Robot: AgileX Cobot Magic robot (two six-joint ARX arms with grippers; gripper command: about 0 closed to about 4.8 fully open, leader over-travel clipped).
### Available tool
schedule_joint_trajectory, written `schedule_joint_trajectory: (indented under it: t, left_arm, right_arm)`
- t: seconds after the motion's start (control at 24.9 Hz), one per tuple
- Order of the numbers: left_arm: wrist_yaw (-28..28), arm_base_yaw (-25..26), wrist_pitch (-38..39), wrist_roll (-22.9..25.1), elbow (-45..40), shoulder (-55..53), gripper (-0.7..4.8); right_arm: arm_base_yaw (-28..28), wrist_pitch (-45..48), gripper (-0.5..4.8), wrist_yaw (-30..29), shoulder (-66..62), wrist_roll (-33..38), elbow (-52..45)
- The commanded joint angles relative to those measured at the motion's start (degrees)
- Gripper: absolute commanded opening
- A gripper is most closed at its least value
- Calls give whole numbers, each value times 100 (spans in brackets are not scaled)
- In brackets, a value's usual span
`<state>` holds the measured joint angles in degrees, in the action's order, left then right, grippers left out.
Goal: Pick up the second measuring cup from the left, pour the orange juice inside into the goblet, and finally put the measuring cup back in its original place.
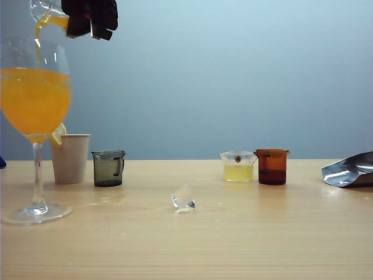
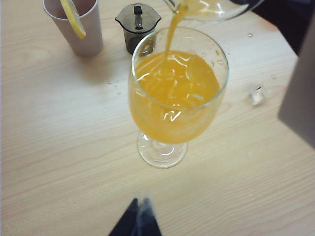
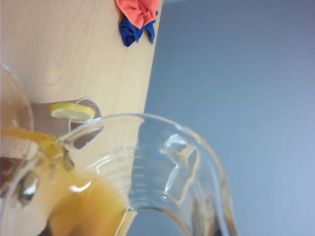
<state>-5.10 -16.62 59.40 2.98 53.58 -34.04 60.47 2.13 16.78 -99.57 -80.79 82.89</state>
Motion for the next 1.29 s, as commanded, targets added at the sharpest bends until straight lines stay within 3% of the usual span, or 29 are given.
schedule_joint_trajectory:
  t: [0.04, 0.24, 1.29]
  left_arm:
    - [-13, 4, -15, 0, 22, 4, -6]
    - [-11, 4, -15, 0, 22, 4, -6]
    - [-7, 4, -151, 2, 22, -26, -6]
  right_arm:
    - [33, 225, 72, 22, 61, -199, 31]
    - [44, 273, 72, 22, 61, -651, 31]
    - [76, 376, 71, -13, 63, -1119, 31]
